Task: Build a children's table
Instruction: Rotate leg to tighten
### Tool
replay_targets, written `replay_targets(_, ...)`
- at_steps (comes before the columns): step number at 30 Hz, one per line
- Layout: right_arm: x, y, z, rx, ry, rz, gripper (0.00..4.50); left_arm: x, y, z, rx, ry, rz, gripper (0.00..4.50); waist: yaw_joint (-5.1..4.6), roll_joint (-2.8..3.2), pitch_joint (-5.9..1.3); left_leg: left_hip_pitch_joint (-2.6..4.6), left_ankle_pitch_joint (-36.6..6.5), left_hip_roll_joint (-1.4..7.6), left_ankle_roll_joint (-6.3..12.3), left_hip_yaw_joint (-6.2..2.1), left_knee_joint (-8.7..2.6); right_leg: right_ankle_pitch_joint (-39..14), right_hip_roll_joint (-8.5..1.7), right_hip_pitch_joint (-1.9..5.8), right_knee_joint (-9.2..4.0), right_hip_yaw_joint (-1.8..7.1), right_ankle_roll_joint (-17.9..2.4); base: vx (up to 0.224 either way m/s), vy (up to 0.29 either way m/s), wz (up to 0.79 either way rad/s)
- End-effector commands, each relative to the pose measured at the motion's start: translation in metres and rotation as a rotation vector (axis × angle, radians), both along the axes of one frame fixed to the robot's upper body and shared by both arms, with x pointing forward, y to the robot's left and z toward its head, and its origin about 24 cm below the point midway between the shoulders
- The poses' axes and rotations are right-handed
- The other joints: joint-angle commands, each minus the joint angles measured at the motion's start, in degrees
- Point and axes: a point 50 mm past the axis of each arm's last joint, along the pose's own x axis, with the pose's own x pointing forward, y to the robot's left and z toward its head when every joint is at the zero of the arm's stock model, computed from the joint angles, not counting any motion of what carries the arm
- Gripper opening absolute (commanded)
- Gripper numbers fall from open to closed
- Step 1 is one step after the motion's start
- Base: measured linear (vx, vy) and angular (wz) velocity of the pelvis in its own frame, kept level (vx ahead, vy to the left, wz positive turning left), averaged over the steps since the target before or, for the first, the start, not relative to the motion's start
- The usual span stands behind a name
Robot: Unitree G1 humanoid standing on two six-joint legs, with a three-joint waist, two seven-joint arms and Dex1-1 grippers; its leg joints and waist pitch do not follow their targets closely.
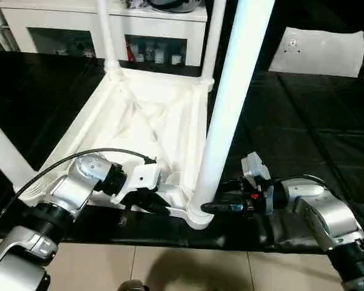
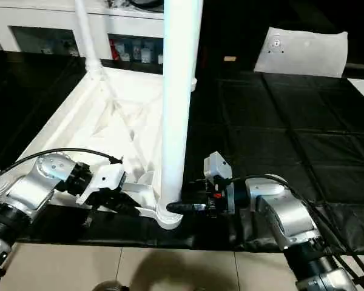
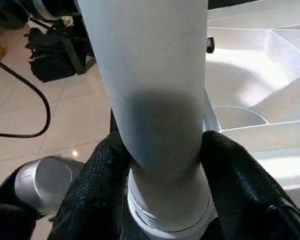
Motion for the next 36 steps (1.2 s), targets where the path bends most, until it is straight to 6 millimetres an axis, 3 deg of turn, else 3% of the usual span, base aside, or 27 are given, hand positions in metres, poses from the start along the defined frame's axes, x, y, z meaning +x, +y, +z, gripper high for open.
replay_targets(1,0.001,0.004,-0.004,-0.022,-0.002,0.024,1.96,-0.001,-0.014,0.004,0.016,-0.021,-0.106,0.00,-0.20,0.14,-3.94,0.14,-3.5,3.46,2.91,-0.46,-3.63,-4.7,-6.67,3.03,-4.08,3.25,-11.5,0.000,0.000,0.00)
replay_targets(3,0.000,0.006,-0.005,-0.017,0.002,0.032,1.92,0.001,-0.014,0.003,0.022,-0.027,-0.089,0.00,-0.20,0.40,-3.96,0.18,-4.2,3.48,2.39,-0.52,-3.66,-5.6,-6.68,3.06,-4.14,3.26,-11.5,0.000,0.000,0.00)
replay_targets(4,0.000,0.006,-0.005,-0.015,0.005,0.035,1.91,0.001,-0.014,0.002,0.022,-0.029,-0.079,0.00,-0.24,0.25,-3.90,0.13,-4.4,3.49,2.29,-0.53,-3.70,-5.9,-6.67,3.09,-4.26,3.25,-11.5,0.000,0.000,0.00)
replay_targets(5,-0.002,0.007,-0.006,-0.010,0.010,0.038,1.91,0.003,-0.013,0.002,0.018,-0.029,-0.045,0.00,-0.18,0.57,-3.88,0.22,-4.8,3.46,2.15,-0.53,-3.68,-6.4,-6.67,3.03,-4.34,3.26,-11.5,0.000,0.000,0.00)
replay_targets(6,-0.004,0.007,-0.006,-0.004,0.014,0.035,1.90,0.005,-0.012,0.002,0.015,-0.033,-0.014,0.00,-0.18,0.43,-3.88,0.26,-5.0,3.48,2.07,-0.51,-3.69,-6.9,-6.68,3.04,-4.42,3.26,-11.3,0.000,0.000,0.00)
replay_targets(9,-0.010,0.007,-0.008,0.030,0.039,-0.033,1.90,0.013,-0.009,0.001,-0.009,-0.046,0.130,0.00,0.22,0.93,-3.80,0.55,-6.1,3.57,1.52,-0.56,-3.79,-8.1,-6.57,2.86,-4.54,3.34,-11.1,0.000,0.000,0.00)
replay_targets(11,-0.013,0.008,-0.011,0.037,0.046,-0.086,1.90,0.018,-0.008,0.002,-0.030,-0.048,0.211,0.00,0.34,0.81,-3.70,0.72,-7.6,3.59,1.05,-0.62,-3.96,-10.6,-6.64,2.72,-4.89,3.28,-10.9,0.000,0.000,0.00)
replay_targets(14,-0.014,0.013,-0.023,-0.018,0.018,-0.254,1.90,0.025,-0.015,0.005,-0.093,-0.045,0.362,0.00,-0.04,0.61,-3.26,0.44,-9.3,3.36,-0.06,-0.76,-4.34,-16.3,-6.70,2.60,-5.41,3.14,-9.0,0.000,0.000,0.00)
replay_targets(16,-0.011,0.018,-0.031,-0.044,0.013,-0.392,1.89,0.028,-0.023,0.006,-0.131,-0.053,0.440,0.00,-0.56,0.58,-2.89,0.54,-11.0,3.20,-0.61,-0.77,-4.52,-21.0,-6.69,2.11,-5.94,3.15,-7.8,0.000,0.000,0.00)
replay_targets(18,-0.010,0.023,-0.034,-0.039,0.034,-0.483,1.89,0.031,-0.032,0.007,-0.165,-0.057,0.500,0.00,-1.38,0.27,-2.63,0.04,-11.9,2.71,-0.59,-0.98,-4.63,-26.7,-6.71,2.48,-6.57,2.87,-5.7,0.000,0.000,0.00)
replay_targets(19,-0.004,0.036,-0.036,-0.008,0.074,-0.617,1.89,0.034,-0.049,0.008,-0.209,-0.069,0.559,0.00,-1.57,0.48,-2.50,0.23,-12.2,2.80,-0.36,-0.97,-4.65,-28.6,-6.78,1.98,-6.97,2.87,-4.8,0.000,0.000,0.00)
replay_targets(20,-0.004,0.037,-0.036,-0.006,0.077,-0.626,1.89,0.035,-0.050,0.009,-0.211,-0.070,0.563,0.00,-1.97,0.69,-2.42,0.66,-13.1,2.82,-0.42,-0.93,-4.53,-28.9,-6.56,1.32,-7.07,2.99,-5.0,0.000,0.000,0.00)
replay_targets(21,0.002,0.048,-0.037,0.006,0.101,-0.718,1.89,0.037,-0.062,0.010,-0.236,-0.077,0.594,0.00,-2.32,0.42,-2.59,0.19,-12.3,2.80,-0.47,-1.14,-4.76,-27.4,-6.64,1.84,-6.81,2.93,-5.0,0.000,0.000,0.00)
replay_targets(22,0.005,0.052,-0.037,0.007,0.105,-0.758,1.89,0.038,-0.067,0.010,-0.249,-0.077,0.604,0.00,-2.52,0.80,-2.45,0.09,-12.0,2.81,-0.47,-1.21,-4.88,-26.5,-6.56,1.78,-6.74,2.90,-5.1,0.000,0.000,0.00)
replay_targets(24,0.017,0.065,-0.037,0.006,0.123,-0.877,1.89,0.042,-0.080,0.014,-0.270,-0.105,0.624,0.00,-3.14,0.90,-2.56,0.11,-10.9,2.51,0.08,-0.97,-4.60,-23.0,-6.40,1.62,-6.62,3.11,-6.1,0.000,0.000,0.00)
replay_targets(26,0.023,0.073,-0.034,0.008,0.125,-0.935,1.89,0.043,-0.087,0.017,-0.276,-0.124,0.623,0.00,-3.16,1.16,-2.79,0.05,-9.3,2.52,0.35,-0.90,-4.49,-19.6,-6.40,1.83,-6.36,3.32,-6.5,0.000,0.000,0.00)
replay_targets(28,0.027,0.077,-0.028,0.056,0.125,-0.952,1.89,0.045,-0.089,0.019,-0.266,-0.145,0.608,0.00,-3.12,1.39,-3.17,-0.17,-6.5,2.68,0.91,-0.87,-4.49,-12.7,-6.30,2.34,-5.63,3.31,-7.5,0.000,0.000,0.00)
replay_targets(31,0.027,0.072,-0.023,0.095,0.103,-0.966,2.23,0.044,-0.085,0.016,-0.208,-0.196,0.546,0.00,-2.92,1.77,-3.47,-0.24,-3.1,2.84,2.58,-0.72,-4.42,-3.3,-6.39,2.83,-5.13,3.26,-9.1,0.000,0.000,0.00)
replay_targets(33,0.022,0.063,-0.022,0.104,0.070,-0.962,2.47,0.043,-0.078,0.013,-0.178,-0.203,0.525,0.00,-2.92,1.81,-3.48,-0.26,-2.7,2.99,2.71,-0.73,-4.49,-1.6,-6.47,2.99,-4.88,3.18,-10.0,0.000,0.000,0.00)
replay_targets(34,0.021,0.061,-0.022,0.104,0.062,-0.960,2.64,0.043,-0.076,0.013,-0.172,-0.202,0.523,0.00,-2.74,2.17,-3.67,-0.04,-3.1,3.16,2.79,-0.73,-4.43,-1.2,-6.58,3.02,-4.82,3.24,-10.2,0.000,0.000,0.00)
replay_targets(36,0.019,0.054,-0.022,0.099,0.036,-0.959,2.70,0.042,-0.072,0.011,-0.164,-0.204,0.500,0.00,-2.80,2.02,-3.58,-0.04,-3.6,3.27,2.71,-0.74,-4.54,-0.8,-6.56,3.03,-4.81,3.20,-10.6,0.000,0.000,0.00)
